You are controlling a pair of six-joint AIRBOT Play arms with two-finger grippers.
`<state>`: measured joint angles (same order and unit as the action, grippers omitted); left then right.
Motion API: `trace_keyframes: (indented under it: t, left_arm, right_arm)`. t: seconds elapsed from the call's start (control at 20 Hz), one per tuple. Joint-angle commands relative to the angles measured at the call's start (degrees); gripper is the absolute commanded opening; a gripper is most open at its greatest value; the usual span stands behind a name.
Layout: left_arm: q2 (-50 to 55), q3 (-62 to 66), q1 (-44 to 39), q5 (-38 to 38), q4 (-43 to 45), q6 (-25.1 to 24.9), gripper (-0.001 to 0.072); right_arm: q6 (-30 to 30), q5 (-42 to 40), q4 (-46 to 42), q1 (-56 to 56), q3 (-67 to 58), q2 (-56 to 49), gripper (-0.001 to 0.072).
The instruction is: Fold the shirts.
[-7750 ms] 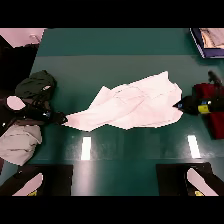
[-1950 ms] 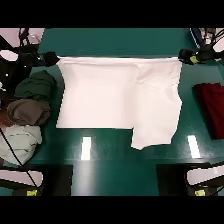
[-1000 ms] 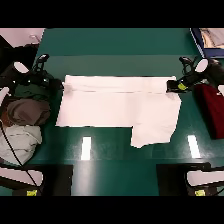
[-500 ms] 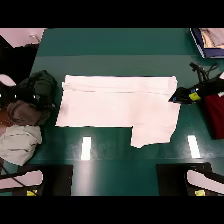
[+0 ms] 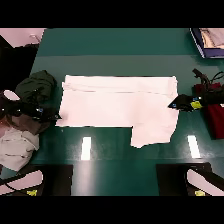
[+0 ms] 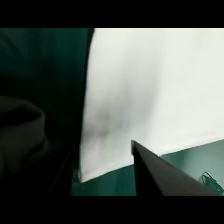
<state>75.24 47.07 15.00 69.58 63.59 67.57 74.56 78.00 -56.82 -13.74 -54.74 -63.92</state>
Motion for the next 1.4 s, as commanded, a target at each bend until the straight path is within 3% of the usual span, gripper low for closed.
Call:
trace_keyframes:
  t: [0.0,0.1,0.15,0.2,0.25,0.3,0.6,0.85,1.3,1.35]
  left_arm:
    - [-0.07,-0.94,-0.04,2.97,0.61,0.17,0.0427]
    - [-0.07,-2.38,-0.04,2.58,0.7,0.66,0.0425]
    - [-0.07,-2.82,-0.04,2.23,0.72,1.11,0.0356]
    - [-0.07,-2.84,-0.02,1.99,0.66,1.03,0.0131]
    - [-0.09,-2.6,-0.02,2.01,0.46,1.03,0.004]
    - [-0.09,-1.84,-0.02,2.32,0.44,1.07,0.0022]
    - [-1.75,5.68,-0.04,6.4,-4.7,0.98,0.0022]
    - [-3.3,5.73,-0.04,5.44,-6.05,0.52,0.0022]
    - [-3.3,5.73,-0.04,5.4,-6.19,0.52,0.0022]
    - [-3.3,5.73,-0.04,5.4,-6.16,0.5,0.0022]
  right_arm:
    - [-0.09,0.07,0.35,-0.04,0.28,0.92,0.0371]
    - [-0.09,0.09,0.33,-0.04,0.26,0.92,0.0371]
    - [-0.09,0.09,0.33,-0.07,0.26,0.92,0.0371]
    - [-0.09,0.09,0.28,-0.07,0.26,0.92,0.0371]
    - [-0.09,0.17,0.09,-0.09,0.28,0.92,0.0371]
    - [0.09,0.96,-0.2,-0.07,0.28,0.92,0.0371]
    - [5.46,2.54,-9.03,-3.56,9.57,5.33,0.0372]
    - [2.08,2.82,-6.8,-14.08,22.29,10.86,0.0372]
    - [-0.48,-11.28,-2.69,-7.13,30.18,11.74,0.0365]
    - [-0.5,-12.13,-2.75,-5.95,30.18,11.74,0.0306]
